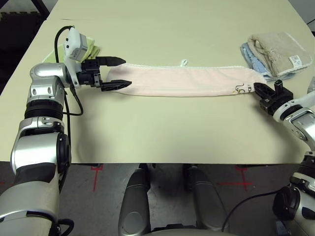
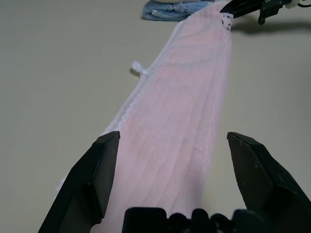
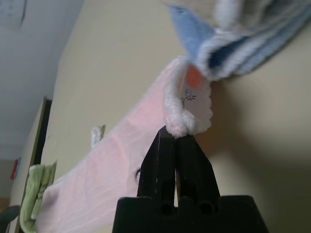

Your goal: Fold the towel and set it aside.

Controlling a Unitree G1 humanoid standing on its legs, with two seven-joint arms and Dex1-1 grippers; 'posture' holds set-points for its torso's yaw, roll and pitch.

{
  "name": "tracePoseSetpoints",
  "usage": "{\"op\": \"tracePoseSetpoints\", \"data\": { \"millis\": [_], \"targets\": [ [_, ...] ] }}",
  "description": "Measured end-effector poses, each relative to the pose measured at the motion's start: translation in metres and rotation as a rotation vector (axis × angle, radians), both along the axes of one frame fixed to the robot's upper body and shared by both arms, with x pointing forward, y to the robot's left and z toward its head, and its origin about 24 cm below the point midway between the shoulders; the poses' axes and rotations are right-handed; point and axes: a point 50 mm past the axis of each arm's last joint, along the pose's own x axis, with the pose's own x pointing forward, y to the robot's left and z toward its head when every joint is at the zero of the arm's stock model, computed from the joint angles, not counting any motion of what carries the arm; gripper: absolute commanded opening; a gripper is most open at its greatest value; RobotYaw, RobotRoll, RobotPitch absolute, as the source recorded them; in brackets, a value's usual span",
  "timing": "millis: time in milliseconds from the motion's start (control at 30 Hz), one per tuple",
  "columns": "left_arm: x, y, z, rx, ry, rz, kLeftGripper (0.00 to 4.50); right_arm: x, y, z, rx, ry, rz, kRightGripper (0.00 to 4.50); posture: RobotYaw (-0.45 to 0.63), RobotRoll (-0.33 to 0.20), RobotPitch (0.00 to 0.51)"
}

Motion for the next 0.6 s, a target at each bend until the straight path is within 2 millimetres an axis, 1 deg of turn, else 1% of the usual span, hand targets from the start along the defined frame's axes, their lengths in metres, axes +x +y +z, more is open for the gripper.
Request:
{"op": "tracePoseSetpoints", "data": {
  "millis": [133,267,433,500,600],
  "targets": [
    [0.000,-0.001,0.000,-0.001,0.000,-0.002,4.50,0.003,0.011,0.007,-0.041,-0.043,0.083,0.04,-0.08,0.000,0.269],
    [0.000,-0.002,0.000,-0.002,0.001,-0.005,4.50,0.005,0.033,0.025,-0.146,-0.122,0.223,0.04,-0.08,0.000,0.269],
    [0.000,-0.002,0.000,-0.003,0.002,-0.004,4.50,0.007,0.049,0.041,-0.196,-0.182,0.303,0.04,-0.07,0.000,0.266],
    [0.001,-0.002,0.000,-0.004,0.004,-0.004,4.50,0.007,0.060,0.048,-0.228,-0.212,0.355,0.04,-0.07,0.000,0.266],
    [0.001,-0.002,0.000,-0.005,0.006,-0.003,4.50,0.004,0.074,0.052,-0.290,-0.222,0.436,0.04,-0.07,0.000,0.264]
  ]
}}
